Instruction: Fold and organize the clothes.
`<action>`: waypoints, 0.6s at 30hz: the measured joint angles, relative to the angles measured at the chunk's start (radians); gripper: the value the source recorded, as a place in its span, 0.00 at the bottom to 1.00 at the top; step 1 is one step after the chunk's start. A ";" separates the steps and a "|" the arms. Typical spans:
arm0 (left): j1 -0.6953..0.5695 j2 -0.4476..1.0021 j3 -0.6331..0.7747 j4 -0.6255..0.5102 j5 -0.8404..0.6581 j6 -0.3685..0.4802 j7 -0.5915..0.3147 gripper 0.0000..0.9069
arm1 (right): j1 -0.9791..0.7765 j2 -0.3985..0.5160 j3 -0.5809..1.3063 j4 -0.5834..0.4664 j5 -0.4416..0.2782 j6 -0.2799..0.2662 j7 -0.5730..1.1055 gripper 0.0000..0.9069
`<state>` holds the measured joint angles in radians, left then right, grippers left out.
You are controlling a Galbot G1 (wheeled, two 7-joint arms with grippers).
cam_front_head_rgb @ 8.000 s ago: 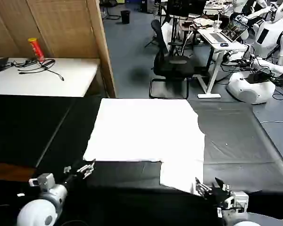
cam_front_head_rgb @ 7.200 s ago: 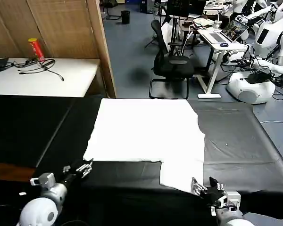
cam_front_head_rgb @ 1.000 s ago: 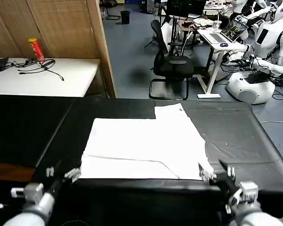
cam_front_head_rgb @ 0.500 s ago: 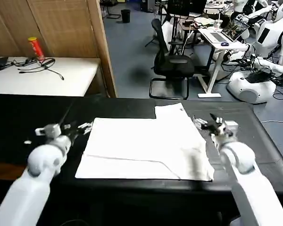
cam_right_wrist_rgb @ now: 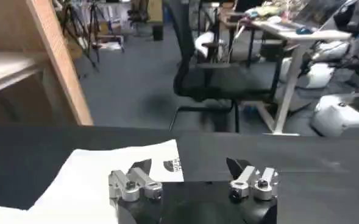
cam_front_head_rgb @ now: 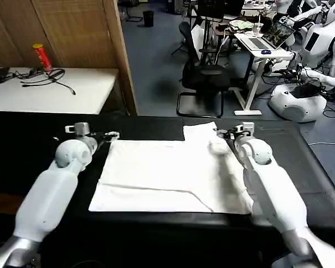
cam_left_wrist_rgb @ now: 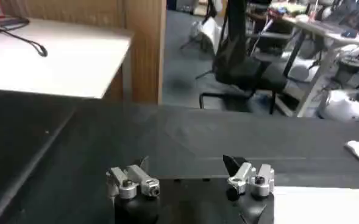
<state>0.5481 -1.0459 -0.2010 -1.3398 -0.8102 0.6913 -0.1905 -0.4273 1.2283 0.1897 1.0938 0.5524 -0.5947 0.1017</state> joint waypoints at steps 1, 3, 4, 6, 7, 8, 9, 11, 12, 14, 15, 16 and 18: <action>-0.004 -0.003 0.003 0.015 0.001 0.003 0.002 0.97 | 0.009 0.006 -0.003 -0.015 -0.001 -0.006 0.001 0.97; -0.006 -0.009 0.007 0.041 0.008 0.015 0.012 0.97 | 0.025 0.015 -0.011 -0.046 -0.005 -0.023 0.003 0.97; -0.005 -0.010 0.009 0.049 0.013 0.016 0.018 0.97 | 0.030 0.018 -0.015 -0.057 -0.008 -0.025 0.003 0.97; -0.001 -0.010 0.009 0.061 0.018 0.016 0.029 0.97 | 0.039 0.023 -0.021 -0.073 -0.014 -0.026 0.001 0.97; 0.002 -0.011 0.009 0.065 0.020 0.016 0.034 0.97 | 0.041 0.025 -0.024 -0.081 -0.016 -0.027 0.000 0.97; 0.003 -0.011 0.009 0.072 0.025 0.015 0.039 0.97 | 0.041 0.027 -0.026 -0.086 -0.016 -0.027 -0.001 0.97; 0.003 -0.012 0.010 0.078 0.030 0.013 0.045 0.97 | 0.041 0.029 -0.028 -0.090 -0.018 -0.027 -0.002 0.97; 0.000 -0.017 0.011 0.091 0.038 0.009 0.055 0.97 | 0.043 0.033 -0.031 -0.097 -0.021 -0.027 -0.003 0.97; -0.002 -0.020 0.012 0.098 0.042 0.006 0.059 0.97 | 0.043 0.034 -0.032 -0.099 -0.021 -0.027 -0.003 0.97; -0.007 -0.027 0.013 0.112 0.053 -0.002 0.068 0.82 | 0.043 0.037 -0.032 -0.101 -0.023 -0.026 -0.004 0.97; -0.008 -0.030 0.014 0.119 0.058 -0.006 0.071 0.77 | 0.043 0.038 -0.032 -0.101 -0.024 -0.026 -0.004 0.97; -0.010 -0.033 0.015 0.125 0.063 -0.009 0.074 0.69 | 0.043 0.040 -0.032 -0.102 -0.025 -0.026 -0.005 0.87; -0.012 -0.039 0.016 0.137 0.073 -0.017 0.080 0.59 | 0.042 0.041 -0.032 -0.102 -0.028 -0.026 -0.008 0.75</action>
<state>0.5357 -1.0852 -0.1849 -1.2033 -0.7376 0.6742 -0.1108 -0.3851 1.2690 0.1576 0.9920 0.5246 -0.6211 0.0933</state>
